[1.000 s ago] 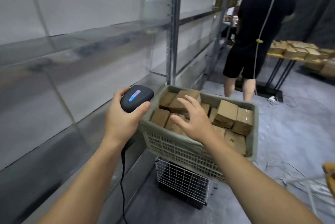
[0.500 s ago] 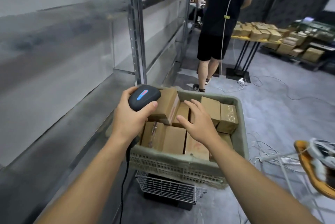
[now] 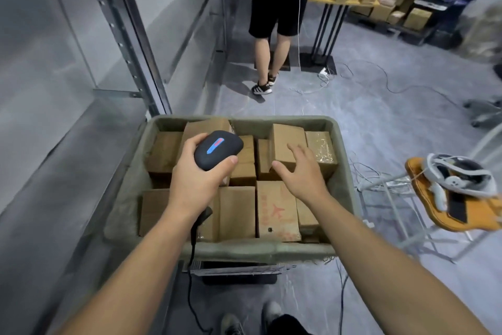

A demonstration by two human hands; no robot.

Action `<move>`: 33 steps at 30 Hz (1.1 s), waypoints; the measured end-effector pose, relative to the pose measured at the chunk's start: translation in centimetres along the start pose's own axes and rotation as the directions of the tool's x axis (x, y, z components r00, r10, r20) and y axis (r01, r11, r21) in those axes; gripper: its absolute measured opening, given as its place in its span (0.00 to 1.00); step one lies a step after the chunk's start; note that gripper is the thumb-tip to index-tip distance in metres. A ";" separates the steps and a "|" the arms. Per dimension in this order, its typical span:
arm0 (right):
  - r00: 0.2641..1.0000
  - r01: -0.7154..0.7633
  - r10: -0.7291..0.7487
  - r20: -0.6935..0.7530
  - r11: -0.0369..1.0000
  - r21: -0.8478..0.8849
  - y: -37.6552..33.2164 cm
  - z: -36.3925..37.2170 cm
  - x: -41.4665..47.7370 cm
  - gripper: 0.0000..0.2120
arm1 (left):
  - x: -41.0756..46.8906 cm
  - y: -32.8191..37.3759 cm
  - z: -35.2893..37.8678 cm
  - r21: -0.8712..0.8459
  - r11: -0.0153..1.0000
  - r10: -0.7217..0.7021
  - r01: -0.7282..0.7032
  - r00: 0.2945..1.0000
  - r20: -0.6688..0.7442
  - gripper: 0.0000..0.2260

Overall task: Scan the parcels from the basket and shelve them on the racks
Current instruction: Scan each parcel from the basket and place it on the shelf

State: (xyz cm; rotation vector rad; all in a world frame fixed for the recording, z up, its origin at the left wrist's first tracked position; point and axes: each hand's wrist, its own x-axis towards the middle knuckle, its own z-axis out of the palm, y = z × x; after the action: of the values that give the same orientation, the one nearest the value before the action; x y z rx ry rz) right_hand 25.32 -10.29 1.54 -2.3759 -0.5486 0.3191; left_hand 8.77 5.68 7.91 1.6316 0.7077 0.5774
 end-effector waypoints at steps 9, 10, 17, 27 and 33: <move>0.995 -0.083 0.091 0.031 0.977 -0.195 3.2 2.9 7.8 0.35 | 3.7 -3.1 3.1 0.028 0.992 -0.119 0.119 0.993 0.002 0.32; 0.994 -0.094 0.106 0.040 0.970 -0.223 3.6 3.3 8.6 0.35 | 3.9 -3.5 3.4 0.025 0.991 -0.132 0.132 0.991 -0.003 0.31; 0.990 -0.071 0.115 0.077 0.898 -0.433 4.6 6.1 9.7 0.33 | 4.8 -4.8 4.0 0.002 0.978 -0.206 0.206 0.977 -0.054 0.27; 0.990 -0.108 0.135 0.035 0.900 -0.422 3.1 7.1 10.4 0.30 | 4.7 -5.5 3.3 -0.026 0.965 -0.261 0.260 0.958 -0.118 0.27; 0.972 -0.125 0.196 0.132 0.900 -0.418 2.4 5.9 10.3 0.34 | 4.1 -5.6 3.0 -0.063 0.966 -0.259 0.253 0.957 -0.129 0.30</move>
State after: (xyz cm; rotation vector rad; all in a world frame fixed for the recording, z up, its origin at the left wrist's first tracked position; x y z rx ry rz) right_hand 33.01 -3.84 -5.32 -2.8266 -0.5380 0.5314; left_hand 13.00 7.22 1.84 1.4386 0.9833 0.5157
